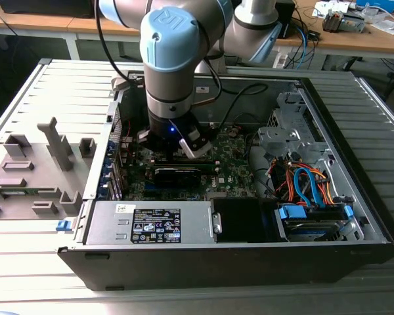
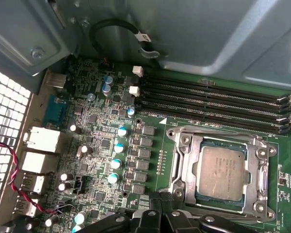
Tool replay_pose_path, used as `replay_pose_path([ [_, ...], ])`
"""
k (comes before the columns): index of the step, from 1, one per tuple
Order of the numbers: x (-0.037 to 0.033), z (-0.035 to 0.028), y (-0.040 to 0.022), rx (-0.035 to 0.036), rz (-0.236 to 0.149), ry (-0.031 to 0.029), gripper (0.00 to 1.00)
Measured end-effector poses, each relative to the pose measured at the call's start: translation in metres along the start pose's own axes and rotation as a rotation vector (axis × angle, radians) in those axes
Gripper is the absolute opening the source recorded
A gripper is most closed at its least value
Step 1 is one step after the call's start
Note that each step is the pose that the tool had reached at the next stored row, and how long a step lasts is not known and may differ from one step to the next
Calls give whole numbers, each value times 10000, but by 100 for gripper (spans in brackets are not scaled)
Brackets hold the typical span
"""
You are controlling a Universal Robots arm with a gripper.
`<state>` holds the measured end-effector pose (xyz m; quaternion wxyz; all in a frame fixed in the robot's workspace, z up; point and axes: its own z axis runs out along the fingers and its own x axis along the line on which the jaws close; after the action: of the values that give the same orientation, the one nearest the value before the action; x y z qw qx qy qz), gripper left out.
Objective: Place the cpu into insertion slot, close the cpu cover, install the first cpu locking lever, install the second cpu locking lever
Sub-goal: 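Install the second cpu locking lever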
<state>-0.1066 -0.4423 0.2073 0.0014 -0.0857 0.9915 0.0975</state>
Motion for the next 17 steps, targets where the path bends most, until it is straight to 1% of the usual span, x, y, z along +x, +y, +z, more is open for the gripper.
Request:
replay_pose_path([
  [1,0,-16,4,-18,-6,-6,11],
  [2,0,-21,4,-53,-10,-11,11],
  [6,1,-16,2,-296,-20,-52,11],
  [7,2,-7,-1,-319,-19,-57,11],
  [9,3,12,-9,-343,-20,-55,11],
  [10,3,22,-11,-387,-20,-61,11],
  [12,0,24,-6,-405,-40,-61,11],
  [14,-1,25,-5,-530,-89,-75,11],
  [15,0,23,-5,-630,-112,-85,11],
  [16,0,24,-4,-644,-124,-86,11],
  [17,0,9,-2,-645,-128,-86,11],
])
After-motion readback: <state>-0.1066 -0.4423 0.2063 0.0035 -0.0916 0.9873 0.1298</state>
